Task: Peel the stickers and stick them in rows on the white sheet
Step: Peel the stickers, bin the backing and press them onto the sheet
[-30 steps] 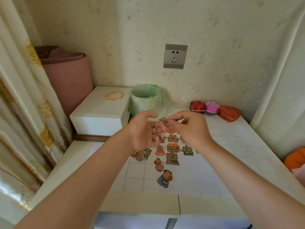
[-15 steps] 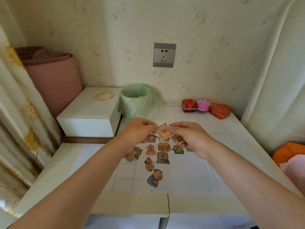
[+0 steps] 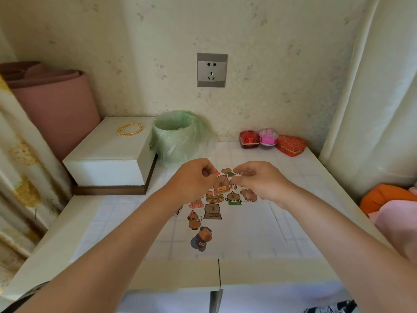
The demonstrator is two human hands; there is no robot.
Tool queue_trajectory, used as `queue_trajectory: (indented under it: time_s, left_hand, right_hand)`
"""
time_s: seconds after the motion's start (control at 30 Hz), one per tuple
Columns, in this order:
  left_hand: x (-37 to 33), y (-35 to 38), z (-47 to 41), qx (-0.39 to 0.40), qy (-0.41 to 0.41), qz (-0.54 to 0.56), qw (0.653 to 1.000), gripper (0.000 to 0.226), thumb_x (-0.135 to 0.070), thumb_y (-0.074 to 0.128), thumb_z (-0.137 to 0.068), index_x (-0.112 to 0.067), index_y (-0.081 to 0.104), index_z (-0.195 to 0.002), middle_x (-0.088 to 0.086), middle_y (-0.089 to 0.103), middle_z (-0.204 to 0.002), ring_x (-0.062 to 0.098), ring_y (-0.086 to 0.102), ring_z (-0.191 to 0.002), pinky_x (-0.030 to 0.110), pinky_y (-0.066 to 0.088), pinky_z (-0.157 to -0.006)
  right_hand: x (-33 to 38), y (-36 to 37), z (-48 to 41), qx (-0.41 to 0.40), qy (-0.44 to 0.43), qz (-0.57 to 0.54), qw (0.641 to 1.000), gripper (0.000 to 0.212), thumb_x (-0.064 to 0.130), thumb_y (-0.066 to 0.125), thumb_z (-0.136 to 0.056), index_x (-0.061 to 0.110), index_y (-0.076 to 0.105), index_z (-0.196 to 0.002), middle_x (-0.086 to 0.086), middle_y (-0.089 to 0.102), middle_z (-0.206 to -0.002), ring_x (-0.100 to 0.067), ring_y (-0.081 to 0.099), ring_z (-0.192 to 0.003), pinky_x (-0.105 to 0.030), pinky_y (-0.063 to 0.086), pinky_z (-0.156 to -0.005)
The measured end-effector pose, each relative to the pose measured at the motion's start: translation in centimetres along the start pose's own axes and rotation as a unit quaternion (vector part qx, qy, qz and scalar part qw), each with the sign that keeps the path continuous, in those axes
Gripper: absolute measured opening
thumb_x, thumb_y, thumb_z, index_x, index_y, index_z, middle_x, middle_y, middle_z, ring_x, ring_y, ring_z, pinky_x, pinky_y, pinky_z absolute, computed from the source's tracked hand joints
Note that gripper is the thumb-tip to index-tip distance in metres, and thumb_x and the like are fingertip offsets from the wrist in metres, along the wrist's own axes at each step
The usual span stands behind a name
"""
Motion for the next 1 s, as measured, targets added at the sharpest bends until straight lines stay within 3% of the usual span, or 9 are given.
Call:
queue_trajectory:
  time_s: [0.13, 0.23, 0.33, 0.47, 0.57, 0.7, 0.77, 0.87, 1.0]
  left_hand:
    - [-0.4, 0.5, -0.1, 0.046, 0.021, 0.01, 0.999, 0.011, -0.017, 0.06, -0.093, -0.023, 0.064, -0.087, -0.003, 0.063, -0.08, 0.022, 0.067, -0.072, 0.032, 0.052, -0.055]
    - [-0.4, 0.9, 0.0, 0.053, 0.02, 0.022, 0.998, 0.014, -0.016, 0.059, -0.094, -0.025, 0.063, -0.085, -0.005, 0.062, -0.079, 0.016, 0.064, -0.066, 0.025, 0.046, -0.048]
    - [-0.2, 1.2, -0.1, 0.054, 0.008, 0.033, 0.998, 0.013, -0.015, 0.059, -0.094, -0.024, 0.063, -0.085, -0.003, 0.062, -0.078, 0.014, 0.063, -0.063, 0.023, 0.044, -0.048]
    - [0.1, 1.7, -0.1, 0.069, -0.02, 0.082, 0.994, 0.008, -0.015, 0.06, -0.094, -0.018, 0.065, -0.088, 0.001, 0.062, -0.078, 0.012, 0.061, -0.058, 0.021, 0.048, -0.051]
    - [0.0, 2.1, 0.0, 0.081, -0.031, 0.106, 0.991, 0.007, -0.015, 0.061, -0.094, -0.017, 0.065, -0.089, 0.002, 0.061, -0.079, 0.012, 0.061, -0.058, 0.025, 0.051, -0.058]
    - [0.1, 2.5, 0.2, 0.087, -0.029, 0.091, 0.992, 0.009, -0.014, 0.06, -0.095, -0.016, 0.065, -0.089, 0.002, 0.061, -0.077, 0.01, 0.059, -0.057, 0.015, 0.043, -0.046]
    - [0.0, 2.6, 0.2, 0.085, -0.031, 0.091, 0.992, 0.009, -0.014, 0.059, -0.096, -0.015, 0.066, -0.09, 0.003, 0.062, -0.078, 0.008, 0.057, -0.055, 0.013, 0.041, -0.045]
    - [0.1, 2.7, 0.1, 0.088, -0.046, 0.095, 0.99, 0.009, -0.014, 0.06, -0.095, -0.012, 0.069, -0.094, 0.005, 0.068, -0.08, 0.007, 0.059, -0.056, 0.017, 0.047, -0.049]
    - [1.0, 2.7, -0.1, 0.087, -0.085, 0.108, 0.987, 0.02, -0.011, 0.062, -0.093, -0.016, 0.065, -0.112, 0.008, 0.072, -0.098, 0.013, 0.064, -0.065, 0.025, 0.057, -0.059]
  right_hand:
    - [-0.2, -0.4, -0.1, -0.005, -0.041, -0.027, 0.999, 0.005, 0.017, 0.072, -0.09, 0.021, 0.074, -0.091, 0.005, 0.071, -0.072, -0.012, 0.06, -0.052, -0.027, 0.048, -0.058]
    - [-0.3, -0.5, 0.3, 0.005, -0.033, -0.028, 0.999, 0.003, 0.017, 0.072, -0.091, 0.017, 0.075, -0.091, 0.009, 0.068, -0.06, -0.009, 0.057, -0.048, -0.018, 0.041, -0.045]
    - [-0.3, -0.6, 0.6, 0.014, -0.022, -0.047, 0.999, 0.007, 0.017, 0.072, -0.09, 0.014, 0.075, -0.096, 0.003, 0.071, -0.07, -0.01, 0.056, -0.048, -0.015, 0.037, -0.04]
    - [-0.5, -0.8, 0.9, 0.023, -0.025, -0.037, 0.999, 0.005, 0.012, 0.073, -0.089, 0.009, 0.076, -0.092, 0.004, 0.068, -0.061, -0.011, 0.052, -0.049, -0.014, 0.037, -0.041]
    - [-0.8, -0.8, 1.1, 0.02, -0.024, -0.029, 0.999, 0.005, 0.009, 0.071, -0.09, 0.008, 0.076, -0.092, -0.005, 0.066, -0.067, -0.012, 0.05, -0.05, -0.013, 0.037, -0.041]
    - [-1.6, -0.7, 0.8, 0.027, -0.006, -0.018, 0.999, 0.011, 0.017, 0.073, -0.089, 0.017, 0.074, -0.1, -0.003, 0.069, -0.073, -0.011, 0.053, -0.053, -0.018, 0.036, -0.045]
    - [-1.9, -0.7, 0.7, 0.034, 0.001, -0.012, 0.999, 0.006, 0.018, 0.073, -0.089, 0.018, 0.075, -0.096, 0.001, 0.066, -0.065, -0.011, 0.052, -0.053, -0.021, 0.034, -0.048]
    - [-2.3, -0.7, 0.5, 0.04, 0.021, -0.011, 0.999, 0.004, 0.017, 0.071, -0.091, 0.015, 0.074, -0.089, 0.005, 0.061, -0.056, -0.009, 0.048, -0.049, -0.023, 0.031, -0.048]
    - [-3.3, -0.6, 0.3, 0.036, 0.074, 0.018, 0.996, 0.006, 0.014, 0.07, -0.091, 0.015, 0.074, -0.086, -0.002, 0.064, -0.071, -0.012, 0.045, -0.051, -0.023, 0.028, -0.048]
Point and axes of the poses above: each hand's wrist, its own z-axis away from the middle knuckle, its own y-axis out of the palm, x = y × z, the point moved 3 cm from there along -z, towards the middle knuckle
